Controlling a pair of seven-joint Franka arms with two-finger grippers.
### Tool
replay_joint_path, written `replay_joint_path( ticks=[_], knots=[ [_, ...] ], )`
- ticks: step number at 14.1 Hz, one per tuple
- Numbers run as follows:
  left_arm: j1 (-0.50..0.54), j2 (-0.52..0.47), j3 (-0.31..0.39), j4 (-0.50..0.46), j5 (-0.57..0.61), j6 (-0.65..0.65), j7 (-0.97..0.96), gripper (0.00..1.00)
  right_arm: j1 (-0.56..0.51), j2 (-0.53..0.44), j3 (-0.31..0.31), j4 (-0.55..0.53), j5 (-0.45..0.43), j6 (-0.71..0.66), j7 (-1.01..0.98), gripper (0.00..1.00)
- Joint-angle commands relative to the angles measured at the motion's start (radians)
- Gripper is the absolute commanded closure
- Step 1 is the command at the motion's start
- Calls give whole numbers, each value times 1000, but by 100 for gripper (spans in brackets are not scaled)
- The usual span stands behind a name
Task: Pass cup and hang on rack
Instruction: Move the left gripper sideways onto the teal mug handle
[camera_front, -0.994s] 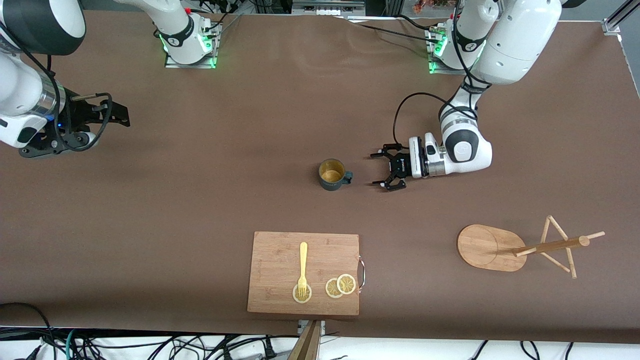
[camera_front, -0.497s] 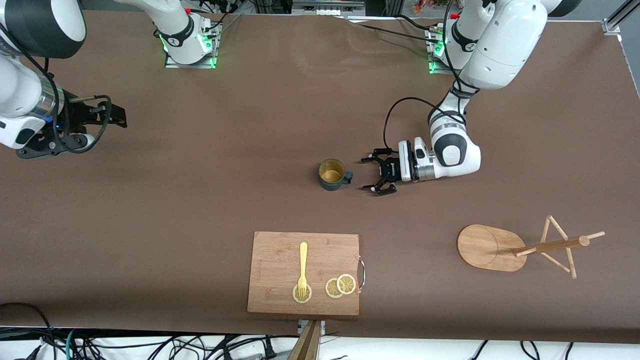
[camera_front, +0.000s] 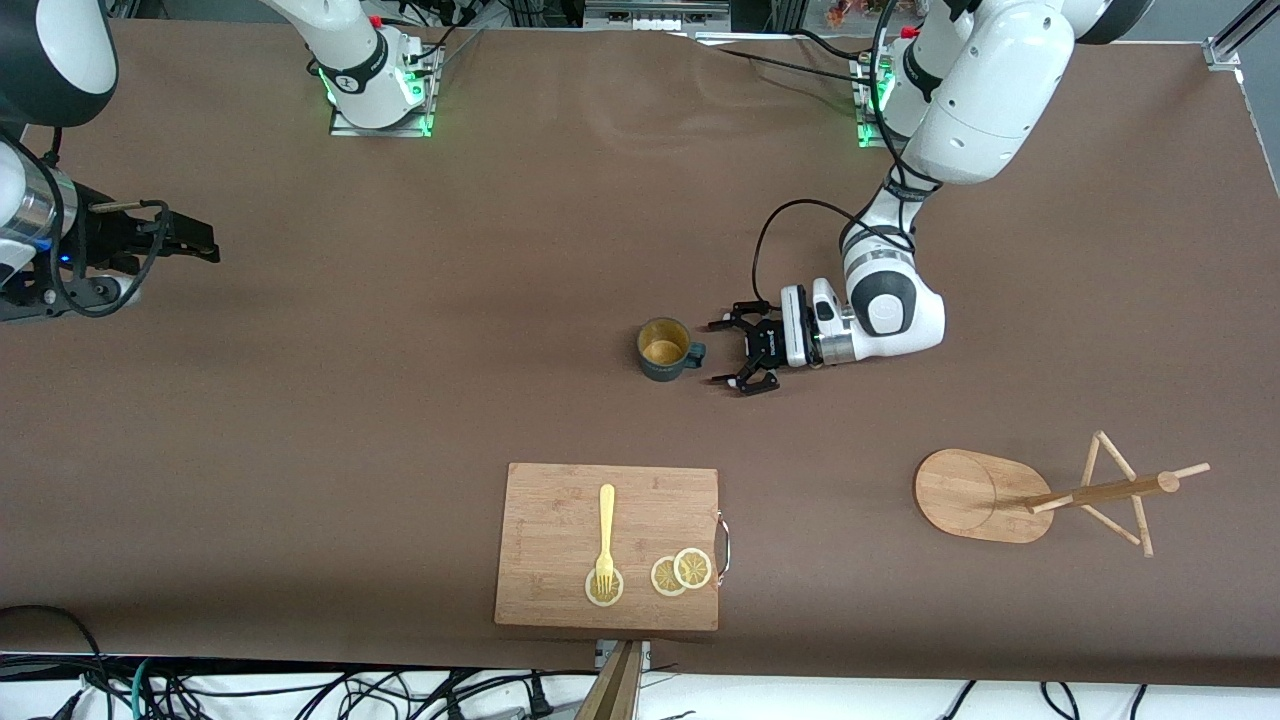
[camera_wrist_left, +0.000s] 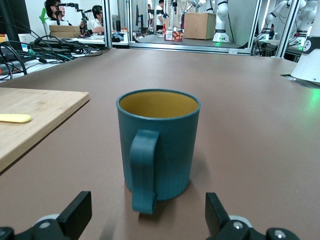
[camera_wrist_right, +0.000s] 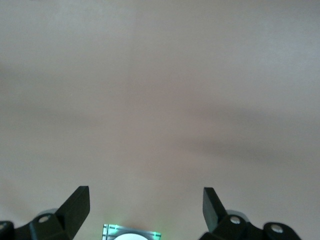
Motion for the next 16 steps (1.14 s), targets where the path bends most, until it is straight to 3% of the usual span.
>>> replay_joint_path(
  ticks=[1, 3, 8, 9, 11, 13, 16],
  knots=[
    [-27, 28, -2, 38, -52, 39, 46, 0, -153, -107, 179, -129, -23, 108, 83, 0],
    [-29, 28, -13, 39, -60, 56, 46, 0, -203, -149, 223, -175, -23, 130, 79, 0],
    [-47, 31, -15, 39, -75, 57, 46, 3, -223, -169, 197, -120, -8, 121, 82, 0],
    [-49, 31, -15, 39, -76, 57, 44, 8, -220, -165, 191, -109, -8, 98, 85, 0],
    [-49, 31, -24, 39, -77, 57, 44, 27, -188, -148, 141, -92, 10, 73, 153, 0],
    [-50, 31, -24, 38, -75, 60, 46, 60, -160, -106, 110, -25, 37, 23, 166, 0],
    [-49, 33, -22, 36, -70, 62, 46, 68, -132, -105, 109, -14, 14, 20, 172, 0]
  ],
)
